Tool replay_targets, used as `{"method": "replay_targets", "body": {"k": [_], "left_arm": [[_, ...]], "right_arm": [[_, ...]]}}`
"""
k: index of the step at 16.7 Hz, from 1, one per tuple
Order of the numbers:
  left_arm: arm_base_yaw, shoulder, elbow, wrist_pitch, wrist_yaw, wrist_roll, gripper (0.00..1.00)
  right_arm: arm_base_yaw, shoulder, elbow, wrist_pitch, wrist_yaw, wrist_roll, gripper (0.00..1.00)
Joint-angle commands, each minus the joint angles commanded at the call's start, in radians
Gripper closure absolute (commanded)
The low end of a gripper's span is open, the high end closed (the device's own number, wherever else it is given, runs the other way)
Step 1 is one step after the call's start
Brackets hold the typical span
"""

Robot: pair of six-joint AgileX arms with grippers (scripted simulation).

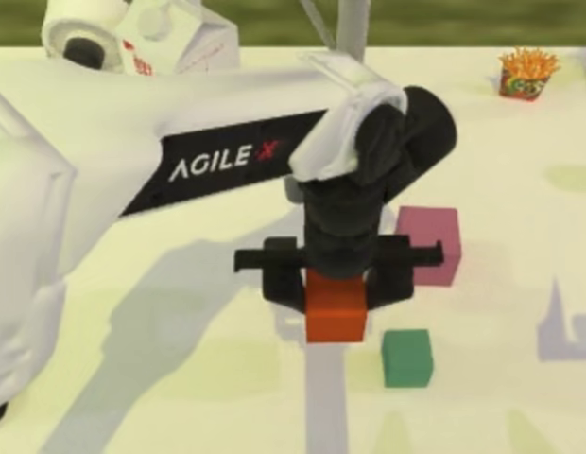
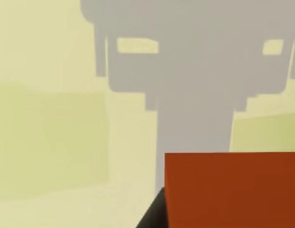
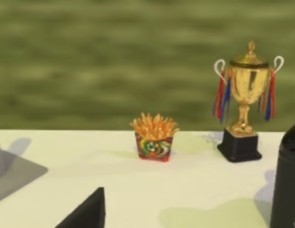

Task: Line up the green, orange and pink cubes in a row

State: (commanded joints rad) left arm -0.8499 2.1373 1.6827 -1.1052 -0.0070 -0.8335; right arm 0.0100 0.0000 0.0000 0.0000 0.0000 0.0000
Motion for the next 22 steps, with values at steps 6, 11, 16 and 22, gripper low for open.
{"method": "replay_targets", "body": {"k": [6,11,16,22], "left_arm": [[-0.005,0.054,-0.137,0.197,0.001,-0.007,1.0],[-0.006,0.058,-0.144,0.206,0.001,-0.007,0.92],[-0.006,0.058,-0.144,0.206,0.001,-0.007,0.55],[-0.006,0.058,-0.144,0.206,0.001,-0.007,0.1]], "right_arm": [[0.0,0.0,0.0,0.0,0.0,0.0,0.0],[0.0,0.0,0.0,0.0,0.0,0.0,0.0],[0.0,0.0,0.0,0.0,0.0,0.0,0.0],[0.0,0.0,0.0,0.0,0.0,0.0,0.0]]}}
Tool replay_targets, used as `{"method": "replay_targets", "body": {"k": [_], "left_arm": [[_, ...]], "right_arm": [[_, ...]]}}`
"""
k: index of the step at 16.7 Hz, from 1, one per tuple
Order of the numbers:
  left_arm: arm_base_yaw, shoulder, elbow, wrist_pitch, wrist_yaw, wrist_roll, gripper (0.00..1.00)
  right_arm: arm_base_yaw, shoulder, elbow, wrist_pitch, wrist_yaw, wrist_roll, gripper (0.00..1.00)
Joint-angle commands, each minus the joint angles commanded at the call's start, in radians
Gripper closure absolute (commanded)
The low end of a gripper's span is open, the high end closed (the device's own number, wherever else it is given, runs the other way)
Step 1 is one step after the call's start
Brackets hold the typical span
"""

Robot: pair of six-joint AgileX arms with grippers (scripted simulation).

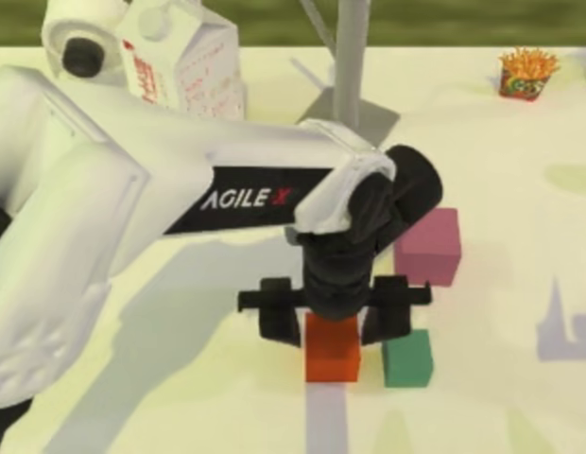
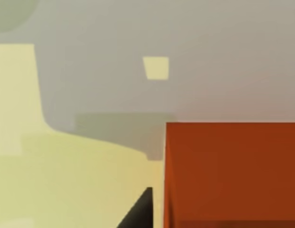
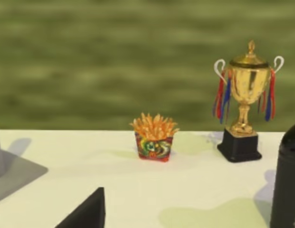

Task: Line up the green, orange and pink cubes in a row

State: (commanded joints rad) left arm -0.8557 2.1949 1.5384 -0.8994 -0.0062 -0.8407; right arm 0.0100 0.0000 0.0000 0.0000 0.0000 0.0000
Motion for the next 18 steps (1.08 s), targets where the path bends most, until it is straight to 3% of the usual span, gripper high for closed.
{"method": "replay_targets", "body": {"k": [2,11,18], "left_arm": [[0.0,0.0,0.0,0.0,0.0,0.0,0.0],[0.002,-0.002,0.003,-0.004,0.0,0.0,0.0],[0.017,-0.073,0.138,-0.218,-0.001,-0.005,0.0]], "right_arm": [[0.0,0.0,0.0,0.0,0.0,0.0,0.0],[0.0,0.0,0.0,0.0,0.0,0.0,0.0],[0.0,0.0,0.0,0.0,0.0,0.0,0.0]]}}
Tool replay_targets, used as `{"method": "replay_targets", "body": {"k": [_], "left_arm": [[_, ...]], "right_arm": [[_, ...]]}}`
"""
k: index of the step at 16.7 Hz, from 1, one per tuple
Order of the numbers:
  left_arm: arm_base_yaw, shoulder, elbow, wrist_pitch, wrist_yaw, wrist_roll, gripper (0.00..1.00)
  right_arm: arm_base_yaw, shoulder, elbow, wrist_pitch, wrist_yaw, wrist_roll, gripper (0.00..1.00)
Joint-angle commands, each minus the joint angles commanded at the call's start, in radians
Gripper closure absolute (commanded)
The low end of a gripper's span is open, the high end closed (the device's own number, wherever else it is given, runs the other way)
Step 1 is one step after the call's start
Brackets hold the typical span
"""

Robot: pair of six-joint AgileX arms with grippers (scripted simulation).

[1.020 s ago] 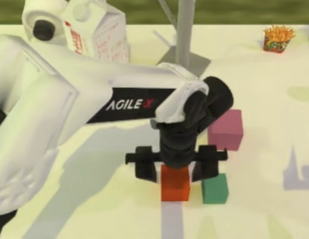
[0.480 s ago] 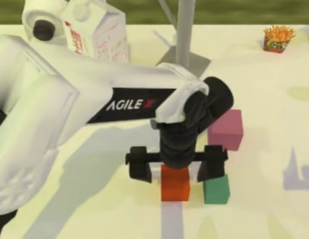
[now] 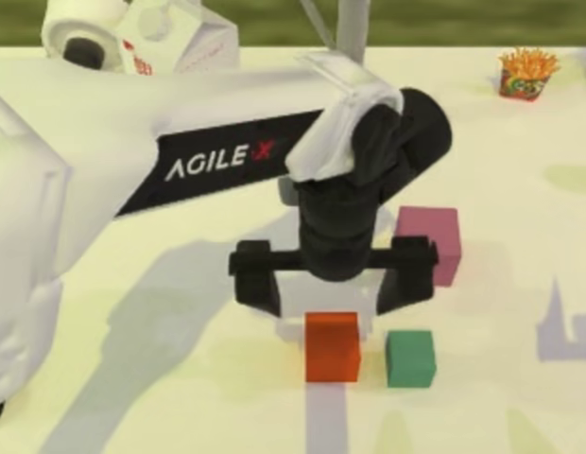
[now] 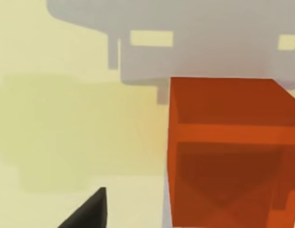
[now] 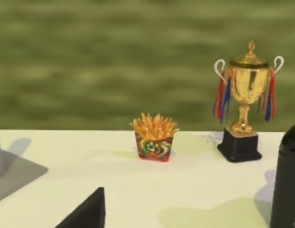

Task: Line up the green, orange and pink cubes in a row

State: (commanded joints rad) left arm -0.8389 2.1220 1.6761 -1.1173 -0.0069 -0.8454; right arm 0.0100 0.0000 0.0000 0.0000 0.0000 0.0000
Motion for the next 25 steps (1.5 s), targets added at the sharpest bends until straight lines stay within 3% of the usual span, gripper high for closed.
{"method": "replay_targets", "body": {"k": [7,10,17,25], "left_arm": [[0.002,-0.018,0.005,-0.013,-0.001,0.002,0.0],[0.05,-0.107,-0.077,0.041,-0.006,0.014,0.0],[0.301,-0.658,-0.525,0.317,-0.018,0.119,0.0],[0.64,-1.511,-1.224,0.735,-0.019,0.452,0.0]], "right_arm": [[0.004,0.01,0.01,-0.007,-0.001,0.003,0.0],[0.03,0.103,0.103,-0.069,-0.004,0.031,0.0],[0.147,0.685,0.61,-0.391,-0.002,0.171,0.0],[0.31,1.591,1.296,-0.865,-0.002,0.364,0.0]]}}
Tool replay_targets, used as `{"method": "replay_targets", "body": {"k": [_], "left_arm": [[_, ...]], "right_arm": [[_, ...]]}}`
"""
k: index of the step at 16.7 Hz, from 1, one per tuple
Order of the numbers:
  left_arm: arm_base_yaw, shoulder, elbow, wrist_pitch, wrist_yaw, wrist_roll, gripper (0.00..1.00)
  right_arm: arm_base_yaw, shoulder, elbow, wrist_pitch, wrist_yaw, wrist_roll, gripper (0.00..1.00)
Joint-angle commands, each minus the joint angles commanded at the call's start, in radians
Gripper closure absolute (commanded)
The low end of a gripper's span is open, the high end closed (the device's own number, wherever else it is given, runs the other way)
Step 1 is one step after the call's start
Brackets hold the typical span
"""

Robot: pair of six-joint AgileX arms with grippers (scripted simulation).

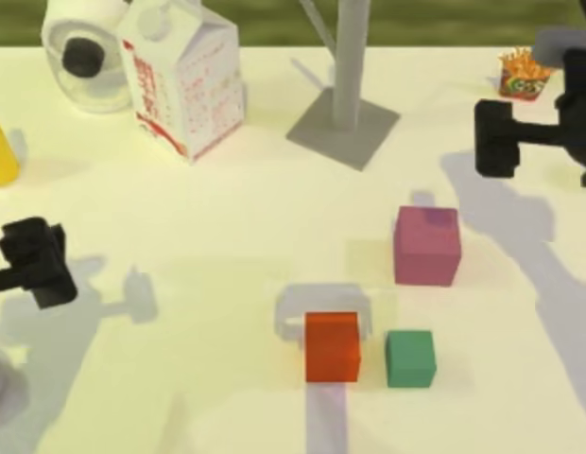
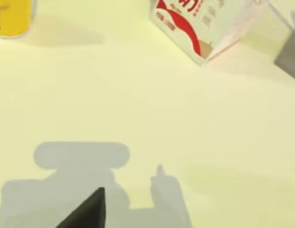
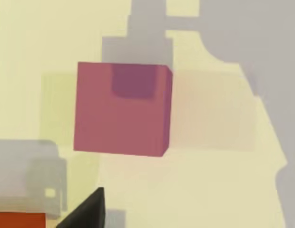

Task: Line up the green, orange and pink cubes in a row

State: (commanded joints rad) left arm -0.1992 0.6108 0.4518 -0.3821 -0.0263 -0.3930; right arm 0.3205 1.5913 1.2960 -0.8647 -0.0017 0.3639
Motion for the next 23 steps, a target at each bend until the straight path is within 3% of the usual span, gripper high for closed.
{"method": "replay_targets", "body": {"k": [5,10,18,23], "left_arm": [[0.143,-0.377,-0.302,0.226,0.013,0.23,0.0],[0.214,-0.59,-0.441,0.368,0.025,0.378,0.0],[0.219,-0.611,-0.452,0.382,0.026,0.393,0.0],[0.219,-0.611,-0.452,0.382,0.026,0.393,0.0]], "right_arm": [[0.081,0.401,0.348,-0.221,0.001,0.095,0.0],[0.125,0.619,0.548,-0.332,0.004,0.147,0.0],[0.125,0.64,0.551,-0.323,0.005,0.149,0.0],[0.128,0.703,0.431,-0.129,0.006,0.152,0.0]]}}
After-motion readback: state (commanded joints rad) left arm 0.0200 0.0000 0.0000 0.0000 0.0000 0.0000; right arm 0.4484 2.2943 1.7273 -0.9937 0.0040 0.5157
